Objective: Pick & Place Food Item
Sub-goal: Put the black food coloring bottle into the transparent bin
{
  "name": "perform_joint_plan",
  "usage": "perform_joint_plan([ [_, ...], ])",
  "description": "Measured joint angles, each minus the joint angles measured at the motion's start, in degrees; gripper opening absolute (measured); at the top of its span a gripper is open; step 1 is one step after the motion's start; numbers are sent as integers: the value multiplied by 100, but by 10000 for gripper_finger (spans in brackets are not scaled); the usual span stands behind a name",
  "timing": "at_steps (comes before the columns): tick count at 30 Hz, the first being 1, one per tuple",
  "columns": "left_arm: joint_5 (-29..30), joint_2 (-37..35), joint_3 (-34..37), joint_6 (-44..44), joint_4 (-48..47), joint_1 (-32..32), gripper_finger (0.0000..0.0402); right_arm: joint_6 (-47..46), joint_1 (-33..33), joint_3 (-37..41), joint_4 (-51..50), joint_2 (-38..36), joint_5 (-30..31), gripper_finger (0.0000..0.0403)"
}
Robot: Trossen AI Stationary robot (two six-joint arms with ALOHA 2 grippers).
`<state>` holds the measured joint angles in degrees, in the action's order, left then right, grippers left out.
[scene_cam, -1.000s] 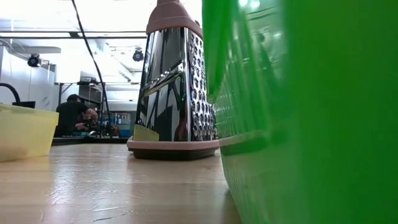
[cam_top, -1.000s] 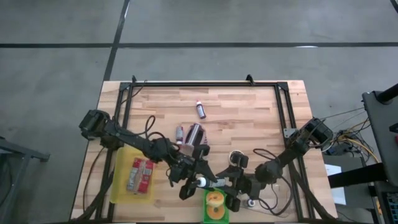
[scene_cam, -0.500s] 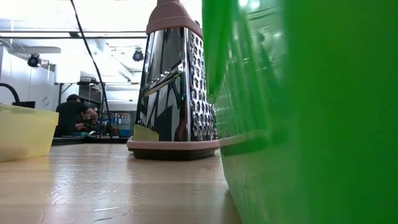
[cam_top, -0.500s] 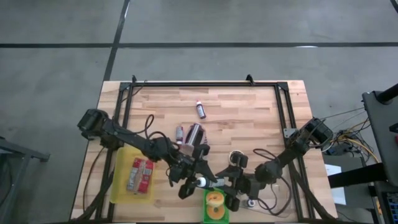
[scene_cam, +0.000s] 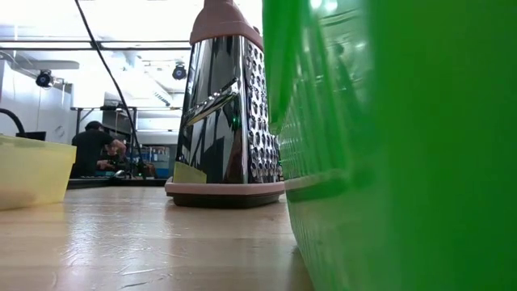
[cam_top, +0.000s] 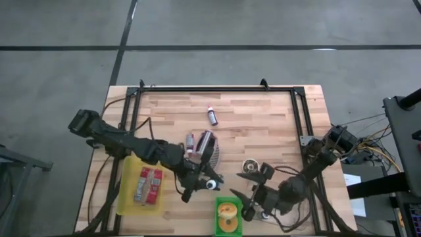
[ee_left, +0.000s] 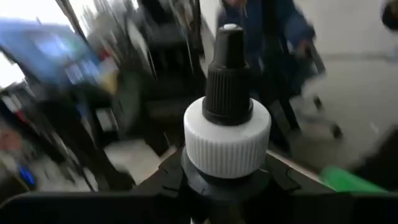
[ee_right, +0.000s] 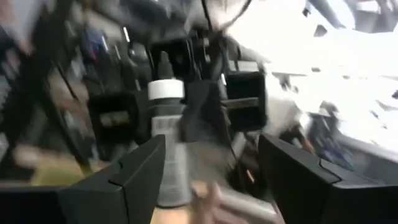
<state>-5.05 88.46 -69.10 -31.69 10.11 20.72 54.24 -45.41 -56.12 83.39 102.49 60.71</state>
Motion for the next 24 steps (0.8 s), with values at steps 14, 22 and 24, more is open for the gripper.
perform_joint_plan([
  [14, 340, 147, 456, 764, -856, -14, 106, -7864, 134, -3069, -12202, -945, -814, 212],
  [22, 356, 235, 738, 1002, -354, -29, 106, -7561, 748, -4086, -12532, -537, -2652, 211],
  [24, 356, 312, 748, 1063, -372, -29, 106, -7560, 909, -4294, -12978, -375, -2802, 211],
])
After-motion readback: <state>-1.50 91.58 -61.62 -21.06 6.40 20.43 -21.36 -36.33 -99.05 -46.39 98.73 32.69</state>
